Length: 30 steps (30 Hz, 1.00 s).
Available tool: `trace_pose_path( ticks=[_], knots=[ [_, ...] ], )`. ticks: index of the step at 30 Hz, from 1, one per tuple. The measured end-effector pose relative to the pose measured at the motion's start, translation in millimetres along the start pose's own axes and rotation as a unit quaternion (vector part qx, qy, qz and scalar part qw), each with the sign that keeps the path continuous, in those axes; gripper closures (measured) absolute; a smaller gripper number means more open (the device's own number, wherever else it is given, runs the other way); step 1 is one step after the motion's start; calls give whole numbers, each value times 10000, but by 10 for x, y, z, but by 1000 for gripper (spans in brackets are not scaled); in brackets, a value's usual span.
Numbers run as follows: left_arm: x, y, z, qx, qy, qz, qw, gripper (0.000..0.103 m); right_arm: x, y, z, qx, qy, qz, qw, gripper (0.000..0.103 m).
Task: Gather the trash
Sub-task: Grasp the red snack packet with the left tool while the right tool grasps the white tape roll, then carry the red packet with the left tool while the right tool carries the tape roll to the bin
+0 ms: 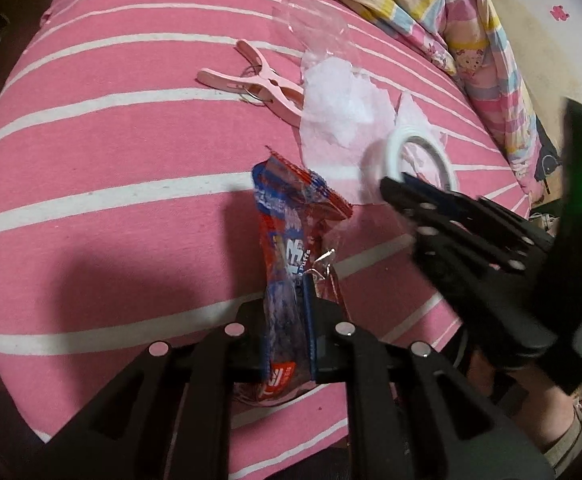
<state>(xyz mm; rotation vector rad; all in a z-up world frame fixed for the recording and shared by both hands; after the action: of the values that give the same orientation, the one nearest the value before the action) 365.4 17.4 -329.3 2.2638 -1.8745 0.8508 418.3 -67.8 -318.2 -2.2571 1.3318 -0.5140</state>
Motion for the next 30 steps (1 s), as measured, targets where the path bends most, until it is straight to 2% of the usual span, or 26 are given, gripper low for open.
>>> trace_pose_path(
  ticks=[6, 12, 17, 24, 30],
  knots=[
    [-39, -36, -191, 283, -27, -107, 9995, 94, 71, -26, -494, 432, -355, 565, 9968, 88],
    [209, 8, -503, 624, 453, -103, 9970, 94, 71, 155, -1041, 745, -681, 958, 9903, 88],
    [545, 272, -656, 668, 766, 18, 9948, 94, 109, 559, -1437, 897, -812, 1354, 9834, 88],
    [1055, 801, -654, 464, 844, 386, 9946, 94, 319, 1194, -1797, 961, -788, 1817, 9755, 88],
    [1575, 1207, -496, 259, 897, 819, 9923, 94, 624, 1813, -2038, 1007, -674, 2316, 9652, 88]
  ],
)
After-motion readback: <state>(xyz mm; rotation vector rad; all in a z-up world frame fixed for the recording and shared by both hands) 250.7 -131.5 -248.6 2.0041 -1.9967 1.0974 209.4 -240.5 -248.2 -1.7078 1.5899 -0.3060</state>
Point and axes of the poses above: each gripper's, at about its wrist camera, not at the fingertips, and z roughly the way its jaws point, x to its right, y to its underside, the point moved 10 cm from there along z, roughly the way its jaws point, and after that the axes turned 2 degrees about y, right-handed, at the moved point
